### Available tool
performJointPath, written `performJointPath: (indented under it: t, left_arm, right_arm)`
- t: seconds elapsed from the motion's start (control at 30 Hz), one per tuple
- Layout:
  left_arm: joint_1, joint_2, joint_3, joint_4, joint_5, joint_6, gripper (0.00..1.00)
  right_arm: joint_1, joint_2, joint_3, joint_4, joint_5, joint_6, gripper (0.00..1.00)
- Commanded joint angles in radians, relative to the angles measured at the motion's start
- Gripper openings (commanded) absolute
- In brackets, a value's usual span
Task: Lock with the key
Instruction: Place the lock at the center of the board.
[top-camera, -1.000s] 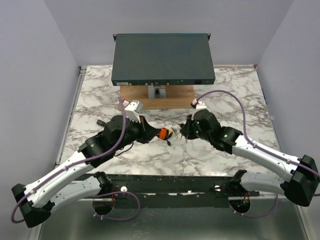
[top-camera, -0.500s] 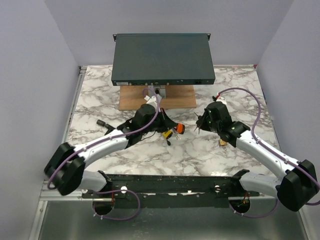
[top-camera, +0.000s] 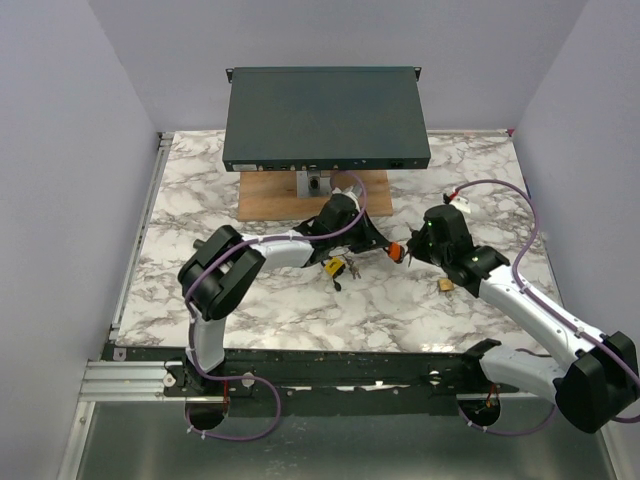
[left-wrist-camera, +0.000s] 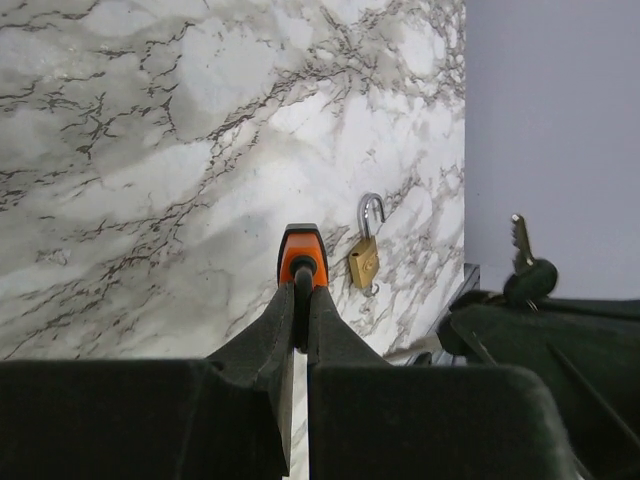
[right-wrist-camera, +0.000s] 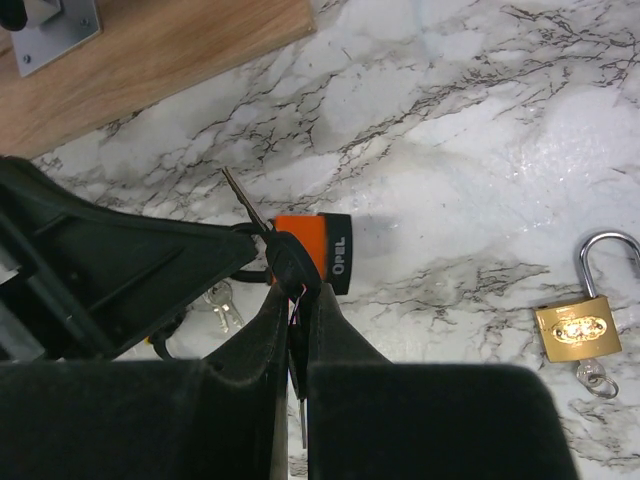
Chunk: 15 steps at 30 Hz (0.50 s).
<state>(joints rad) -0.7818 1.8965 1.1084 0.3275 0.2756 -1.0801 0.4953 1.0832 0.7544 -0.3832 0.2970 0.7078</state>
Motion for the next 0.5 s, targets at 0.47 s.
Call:
performJointPath:
  t: [0.47]
  left_arm:
    - [-0.028,0.177,0.201,-0.206,-0.054,0.027,0.19]
  right_arm:
    - [-0.008,0.033,-0.004,0.010,-0.004,-0.008,0.01]
